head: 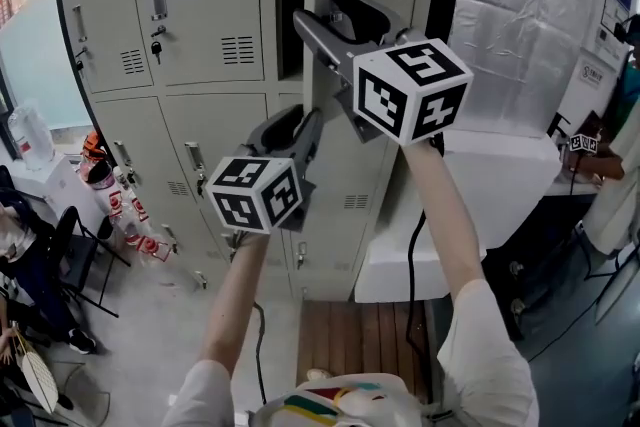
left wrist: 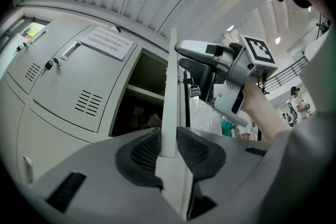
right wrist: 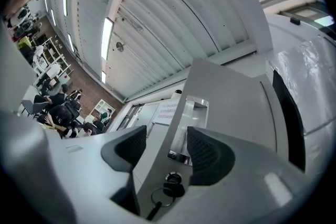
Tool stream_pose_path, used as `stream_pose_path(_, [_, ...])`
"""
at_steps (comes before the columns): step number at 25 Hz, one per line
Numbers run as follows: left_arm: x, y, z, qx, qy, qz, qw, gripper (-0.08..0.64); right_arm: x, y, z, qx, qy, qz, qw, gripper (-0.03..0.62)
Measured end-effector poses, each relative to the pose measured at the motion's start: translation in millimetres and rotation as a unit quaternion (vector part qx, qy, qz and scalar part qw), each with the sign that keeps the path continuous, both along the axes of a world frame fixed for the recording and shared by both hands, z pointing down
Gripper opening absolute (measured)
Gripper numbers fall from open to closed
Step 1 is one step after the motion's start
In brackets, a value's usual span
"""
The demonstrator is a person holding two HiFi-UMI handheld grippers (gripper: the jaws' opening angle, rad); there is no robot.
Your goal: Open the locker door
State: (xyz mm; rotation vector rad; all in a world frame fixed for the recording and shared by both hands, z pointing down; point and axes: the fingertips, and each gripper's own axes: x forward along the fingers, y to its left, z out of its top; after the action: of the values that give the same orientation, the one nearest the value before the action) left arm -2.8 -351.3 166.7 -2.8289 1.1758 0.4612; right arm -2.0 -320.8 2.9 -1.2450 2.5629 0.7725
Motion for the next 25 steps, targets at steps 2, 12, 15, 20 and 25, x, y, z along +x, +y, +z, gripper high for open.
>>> stream_pose_path(2, [2,3,0,0.003,-0.004,-0.004,1.0,0.1,2,8,2,0.015,0.006,0.012,1.0,0.231])
stream_pose_path(12, [19,26,-2,0.015,-0.012,0.014,0.9997,0.095,39,43,32,0.03,0.009,0.048,0.998,0.23])
stream_pose_path(15, [29,37,-2,0.02,-0.022,0.031,0.9991,0.094,56,53,45,0.031,0.002,0.07,0.997,0.229])
stream_pose_path(20, [49,58,0,0.032,-0.034,0.048,0.9977,0.092,96,72,71,0.027,-0.013,0.141,0.99,0.18])
stream_pose_path(25, [59,66,-1,0.038,-0.034,0.065,0.9966,0.094,123,77,95,0.012,-0.029,0.186,0.982,0.073])
